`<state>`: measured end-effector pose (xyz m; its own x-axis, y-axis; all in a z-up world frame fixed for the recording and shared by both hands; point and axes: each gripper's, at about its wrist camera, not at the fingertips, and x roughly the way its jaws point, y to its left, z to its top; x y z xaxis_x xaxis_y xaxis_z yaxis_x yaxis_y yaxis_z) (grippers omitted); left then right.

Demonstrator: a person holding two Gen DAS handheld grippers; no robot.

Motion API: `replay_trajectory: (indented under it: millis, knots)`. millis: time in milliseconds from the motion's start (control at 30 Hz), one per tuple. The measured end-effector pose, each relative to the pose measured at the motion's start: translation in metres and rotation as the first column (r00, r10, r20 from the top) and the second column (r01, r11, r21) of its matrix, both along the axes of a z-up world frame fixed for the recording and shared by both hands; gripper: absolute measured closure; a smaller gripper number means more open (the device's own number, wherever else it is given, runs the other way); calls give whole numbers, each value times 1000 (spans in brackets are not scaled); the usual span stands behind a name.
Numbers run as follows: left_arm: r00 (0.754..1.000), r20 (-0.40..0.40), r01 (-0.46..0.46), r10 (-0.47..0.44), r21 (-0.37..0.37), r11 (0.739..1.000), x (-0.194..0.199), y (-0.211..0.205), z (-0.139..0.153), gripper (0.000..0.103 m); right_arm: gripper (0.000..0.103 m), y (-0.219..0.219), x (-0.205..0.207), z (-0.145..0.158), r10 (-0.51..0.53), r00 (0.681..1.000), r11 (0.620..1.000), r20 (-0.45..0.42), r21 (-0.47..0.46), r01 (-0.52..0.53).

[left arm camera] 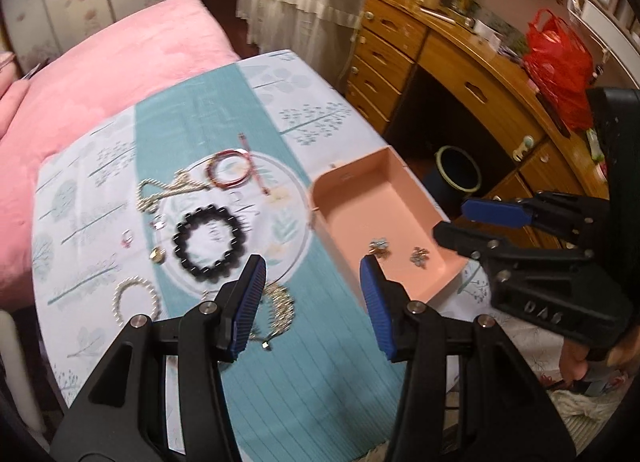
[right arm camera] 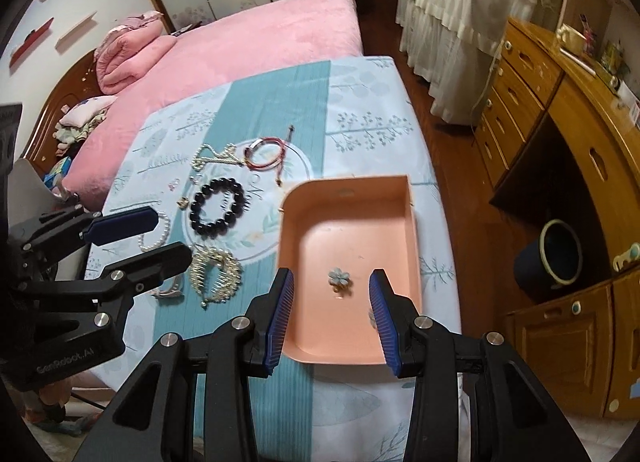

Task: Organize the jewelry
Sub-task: 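Open the left tool to drop its earring while the right tool releases its earring into the tray, then move both open tools back over the remaining jewelry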

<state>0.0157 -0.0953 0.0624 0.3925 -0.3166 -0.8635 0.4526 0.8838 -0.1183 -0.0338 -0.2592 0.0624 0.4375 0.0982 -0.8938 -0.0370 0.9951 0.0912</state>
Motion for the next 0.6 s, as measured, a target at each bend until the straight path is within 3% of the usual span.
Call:
replay_trajectory:
  millis: [600]
  knots:
    - [975,24,-223,222,18,975,-26,88,9,57,63,89,4,24,220,975,975,21,-16,-220]
